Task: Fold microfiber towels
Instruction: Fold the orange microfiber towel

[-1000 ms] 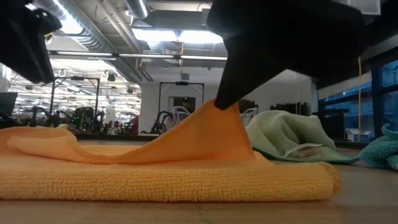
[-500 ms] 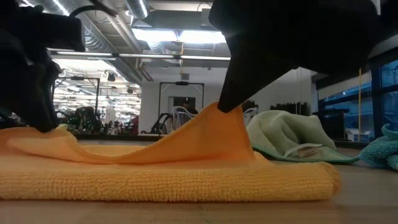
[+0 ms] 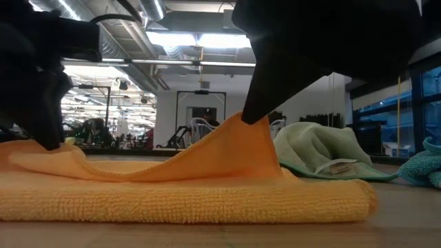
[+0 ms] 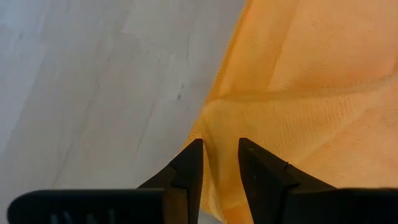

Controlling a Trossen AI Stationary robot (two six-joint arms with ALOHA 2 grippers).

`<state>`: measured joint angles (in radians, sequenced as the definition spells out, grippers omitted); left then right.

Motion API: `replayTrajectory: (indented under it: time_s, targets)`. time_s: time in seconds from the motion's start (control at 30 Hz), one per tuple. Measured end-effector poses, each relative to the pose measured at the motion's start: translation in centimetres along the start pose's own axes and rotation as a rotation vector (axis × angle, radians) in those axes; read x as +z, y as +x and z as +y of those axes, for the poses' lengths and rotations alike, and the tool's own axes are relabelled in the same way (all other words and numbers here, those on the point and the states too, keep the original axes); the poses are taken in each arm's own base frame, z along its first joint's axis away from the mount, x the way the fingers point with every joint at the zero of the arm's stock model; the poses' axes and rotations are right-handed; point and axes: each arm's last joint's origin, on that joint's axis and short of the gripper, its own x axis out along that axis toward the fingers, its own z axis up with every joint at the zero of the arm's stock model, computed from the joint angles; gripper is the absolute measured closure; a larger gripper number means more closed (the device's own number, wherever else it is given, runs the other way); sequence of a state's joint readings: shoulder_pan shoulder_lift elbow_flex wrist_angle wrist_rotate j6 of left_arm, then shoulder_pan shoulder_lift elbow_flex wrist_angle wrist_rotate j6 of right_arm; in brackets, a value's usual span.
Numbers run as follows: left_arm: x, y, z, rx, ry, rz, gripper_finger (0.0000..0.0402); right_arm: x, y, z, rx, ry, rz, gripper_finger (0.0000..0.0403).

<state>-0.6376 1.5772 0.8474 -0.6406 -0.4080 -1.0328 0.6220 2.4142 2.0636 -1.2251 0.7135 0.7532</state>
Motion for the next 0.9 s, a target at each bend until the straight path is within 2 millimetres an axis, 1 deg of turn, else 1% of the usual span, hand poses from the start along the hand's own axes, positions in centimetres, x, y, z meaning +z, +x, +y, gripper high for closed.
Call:
replayTrajectory:
  time_s: [0.13,0.2,0.3,0.33,0.53,0.63,0.8,0.9]
  targets:
    - [0.4,0.2,0.3,0.008,0.020,0.001,0.0318,0.0,0.0,0.0,0.000,0.000,0.000,0.0399]
    - [0.5,0.2,0.3,0.009,0.021,0.002,0.0340,0.0,0.0,0.0,0.000,-0.001,0.000,0.0399]
    - [0.4,0.2,0.3,0.008,0.022,0.002,0.0386,0.0,0.0,0.0,0.000,-0.001,0.000,0.0399]
    - [0.4,0.2,0.2,0.006,0.025,0.002,0.0393,0.0,0.0,0.0,0.000,-0.001,0.000,0.0399]
    - [-0.3,-0.2,-0.2,-0.008,0.037,0.000,0.0400,0.0,0.0,0.0,0.001,0.004,0.001,0.0399]
    - [-0.5,-0.7,-0.7,-0.024,0.051,-0.005,0.0401,0.1,-0.2,-0.1,0.000,0.050,0.002,0.0400]
    - [0.2,-2.8,-2.3,-0.061,0.068,-0.058,0.0401,1.3,-1.7,-0.7,0.028,0.151,-0.005,0.0400]
    - [0.4,-4.4,-3.2,-0.064,0.089,-0.101,0.0401,2.1,-2.8,-1.0,0.094,0.207,0.011,0.0400]
